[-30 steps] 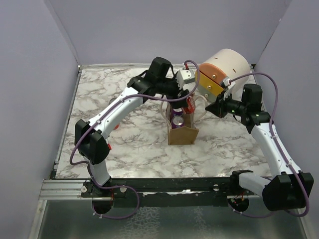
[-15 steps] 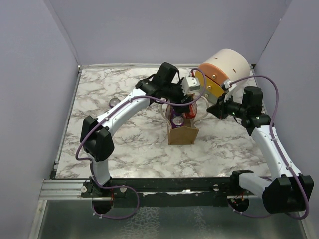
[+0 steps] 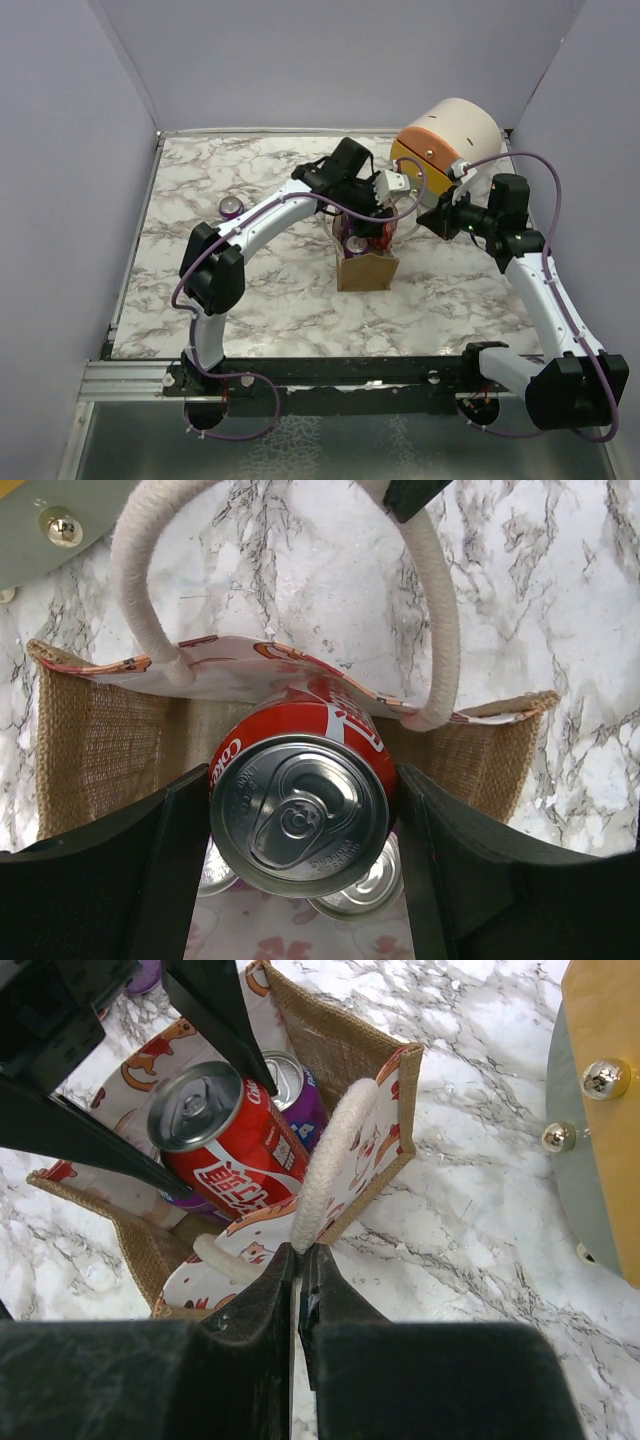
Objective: Place the beverage into the canvas bag
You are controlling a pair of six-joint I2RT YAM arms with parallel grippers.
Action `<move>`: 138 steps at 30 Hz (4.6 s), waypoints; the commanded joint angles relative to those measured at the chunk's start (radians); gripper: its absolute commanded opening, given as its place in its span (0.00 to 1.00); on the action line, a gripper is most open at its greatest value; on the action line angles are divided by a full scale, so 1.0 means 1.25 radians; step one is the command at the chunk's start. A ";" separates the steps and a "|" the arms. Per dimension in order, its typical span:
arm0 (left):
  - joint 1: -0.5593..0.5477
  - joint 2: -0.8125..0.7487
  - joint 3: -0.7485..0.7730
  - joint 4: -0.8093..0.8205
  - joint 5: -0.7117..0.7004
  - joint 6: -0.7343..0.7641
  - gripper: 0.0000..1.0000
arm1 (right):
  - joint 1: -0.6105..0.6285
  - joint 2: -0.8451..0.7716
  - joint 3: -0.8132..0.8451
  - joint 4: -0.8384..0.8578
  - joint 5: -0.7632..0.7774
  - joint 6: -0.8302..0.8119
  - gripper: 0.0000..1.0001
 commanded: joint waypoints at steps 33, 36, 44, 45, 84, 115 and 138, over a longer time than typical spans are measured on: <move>-0.021 0.142 0.172 -0.109 -0.006 0.216 0.09 | -0.015 -0.021 -0.020 0.029 -0.001 -0.008 0.01; -0.021 0.144 0.166 -0.108 -0.011 0.234 0.10 | -0.016 -0.021 -0.023 0.032 -0.006 -0.007 0.01; -0.021 0.161 0.158 -0.094 -0.019 0.267 0.13 | -0.017 -0.020 -0.028 0.036 -0.013 -0.006 0.01; -0.021 0.165 0.160 -0.094 -0.019 0.266 0.14 | -0.017 -0.021 -0.028 0.036 -0.014 -0.005 0.01; -0.022 0.240 0.200 -0.101 -0.043 0.194 0.74 | -0.022 -0.029 -0.039 0.042 -0.020 -0.005 0.01; -0.021 -0.006 0.126 -0.120 -0.004 0.207 0.97 | -0.024 -0.023 -0.014 0.026 -0.061 -0.005 0.01; 0.262 -0.488 -0.167 -0.155 -0.261 0.021 0.96 | -0.024 0.074 0.085 -0.053 -0.140 -0.055 0.01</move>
